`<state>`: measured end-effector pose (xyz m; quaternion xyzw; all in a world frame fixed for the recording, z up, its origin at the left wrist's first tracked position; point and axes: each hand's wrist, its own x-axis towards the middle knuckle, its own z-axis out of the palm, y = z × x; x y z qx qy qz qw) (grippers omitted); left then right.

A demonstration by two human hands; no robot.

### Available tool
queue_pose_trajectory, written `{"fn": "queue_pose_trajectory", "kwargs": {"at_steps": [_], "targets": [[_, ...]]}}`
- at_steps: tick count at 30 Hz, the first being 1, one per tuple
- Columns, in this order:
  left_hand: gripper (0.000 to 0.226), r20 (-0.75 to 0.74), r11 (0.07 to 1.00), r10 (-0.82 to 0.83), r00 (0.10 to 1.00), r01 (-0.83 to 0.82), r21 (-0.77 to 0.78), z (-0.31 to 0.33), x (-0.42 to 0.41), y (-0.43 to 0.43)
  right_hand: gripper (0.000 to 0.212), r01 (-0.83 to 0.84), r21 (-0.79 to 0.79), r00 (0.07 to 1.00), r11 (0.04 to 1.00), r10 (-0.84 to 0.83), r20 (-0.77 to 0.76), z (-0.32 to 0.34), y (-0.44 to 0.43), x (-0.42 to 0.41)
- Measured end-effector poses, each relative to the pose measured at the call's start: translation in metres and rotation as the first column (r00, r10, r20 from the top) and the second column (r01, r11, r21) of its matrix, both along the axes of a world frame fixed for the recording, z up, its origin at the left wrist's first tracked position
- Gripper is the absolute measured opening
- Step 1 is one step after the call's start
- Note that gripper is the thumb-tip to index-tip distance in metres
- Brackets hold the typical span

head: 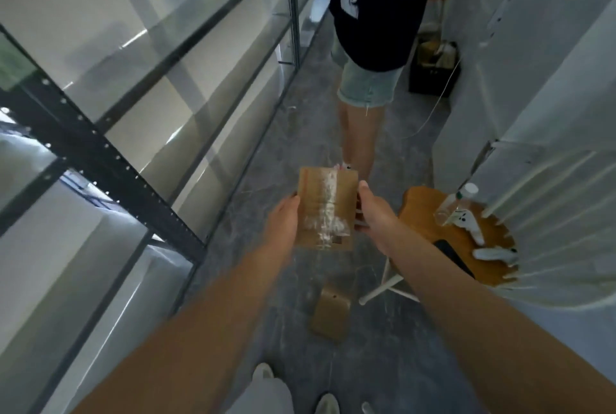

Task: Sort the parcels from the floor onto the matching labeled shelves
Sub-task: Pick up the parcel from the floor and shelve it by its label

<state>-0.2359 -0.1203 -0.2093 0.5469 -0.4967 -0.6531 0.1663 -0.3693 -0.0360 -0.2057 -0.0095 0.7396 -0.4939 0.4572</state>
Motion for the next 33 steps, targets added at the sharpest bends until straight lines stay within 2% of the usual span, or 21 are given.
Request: {"fn": "queue_pose_trajectory", "kwargs": {"at_steps": [4,8,11,15,21,28,33], "targets": [[0.035,-0.143,0.996,0.09,0.986,-0.09,0.006,0.043,0.04,0.006,0.057,-0.095,-0.065,0.994,0.993,0.091,-0.059,0.046,-0.004,0.023],[0.03,-0.242,0.989,0.137,0.961,-0.147,-0.022,0.071,0.074,0.003,0.062,-0.166,-0.078,0.981,0.983,0.156,-0.115,0.065,-0.016,0.044],[0.036,-0.299,0.978,0.184,0.936,-0.204,-0.037,0.092,0.101,-0.004,0.058,-0.177,-0.099,0.978,0.979,0.164,-0.128,0.077,-0.036,0.062],[0.037,-0.325,0.959,0.229,0.917,-0.269,-0.083,0.122,0.151,-0.01,0.05,-0.21,-0.157,0.971,0.965,0.187,-0.148,0.111,-0.054,0.114],[0.032,-0.347,0.914,0.34,0.874,-0.394,-0.096,0.141,0.252,-0.01,0.036,-0.381,-0.22,0.914,0.898,0.33,-0.235,0.147,-0.07,0.208],[0.019,-0.355,0.841,0.467,0.81,-0.531,-0.106,0.154,0.365,0.024,0.041,-0.583,-0.22,0.803,0.782,0.513,-0.302,0.161,-0.07,0.323],[0.022,-0.341,0.785,0.508,0.791,-0.588,-0.195,0.169,0.436,0.051,0.039,-0.691,-0.207,0.713,0.692,0.605,-0.355,0.182,-0.067,0.396]]}}
